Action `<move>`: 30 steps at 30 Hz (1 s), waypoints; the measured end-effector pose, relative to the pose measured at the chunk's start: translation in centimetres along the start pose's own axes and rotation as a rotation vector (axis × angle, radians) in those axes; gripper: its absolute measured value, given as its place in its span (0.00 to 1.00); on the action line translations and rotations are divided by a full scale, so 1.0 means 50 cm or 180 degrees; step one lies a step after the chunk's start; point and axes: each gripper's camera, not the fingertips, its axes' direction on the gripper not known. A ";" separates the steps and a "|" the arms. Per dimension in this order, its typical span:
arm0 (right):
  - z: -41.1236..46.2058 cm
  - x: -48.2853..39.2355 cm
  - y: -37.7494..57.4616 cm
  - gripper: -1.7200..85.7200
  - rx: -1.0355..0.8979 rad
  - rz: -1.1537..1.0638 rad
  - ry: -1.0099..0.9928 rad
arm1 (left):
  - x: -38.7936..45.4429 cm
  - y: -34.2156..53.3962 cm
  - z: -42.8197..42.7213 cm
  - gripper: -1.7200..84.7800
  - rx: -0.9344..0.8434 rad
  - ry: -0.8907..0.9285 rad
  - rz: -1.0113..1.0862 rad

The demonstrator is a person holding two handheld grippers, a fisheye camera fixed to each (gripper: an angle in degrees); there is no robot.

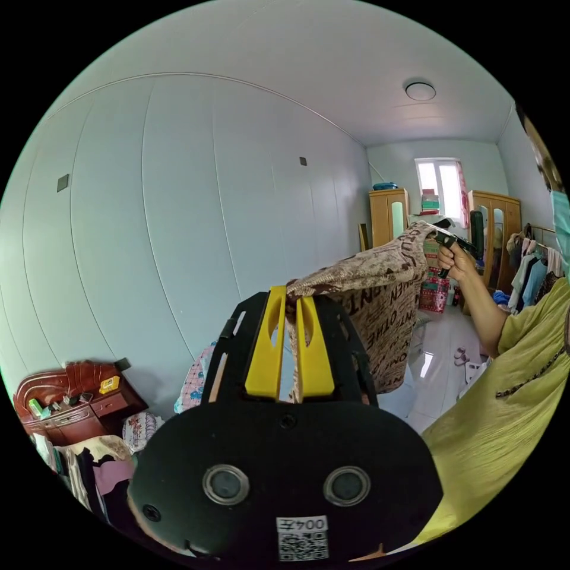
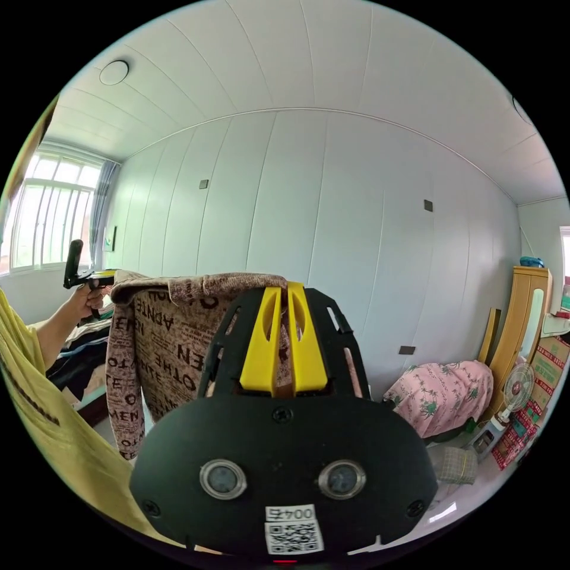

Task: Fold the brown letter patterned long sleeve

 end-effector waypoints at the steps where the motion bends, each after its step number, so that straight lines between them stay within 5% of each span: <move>1: 0.002 -0.001 0.005 0.02 -0.0009 0.0003 -0.0017 | 0.000 0.003 0.003 0.02 -0.0033 0.0007 0.0005; 7: 0.066 0.008 0.061 0.02 -0.0211 0.0068 -0.0167 | -0.006 0.036 0.074 0.02 -0.0372 0.0022 0.0148; 16: 0.289 0.045 0.182 0.02 -0.0824 0.0154 -0.0091 | -0.146 0.144 0.351 0.02 -0.1125 0.0804 -0.0042; 30: 1.079 0.280 0.564 0.03 -0.2318 0.0598 0.0463 | -0.363 0.525 1.181 0.02 -0.2318 0.1151 -0.0741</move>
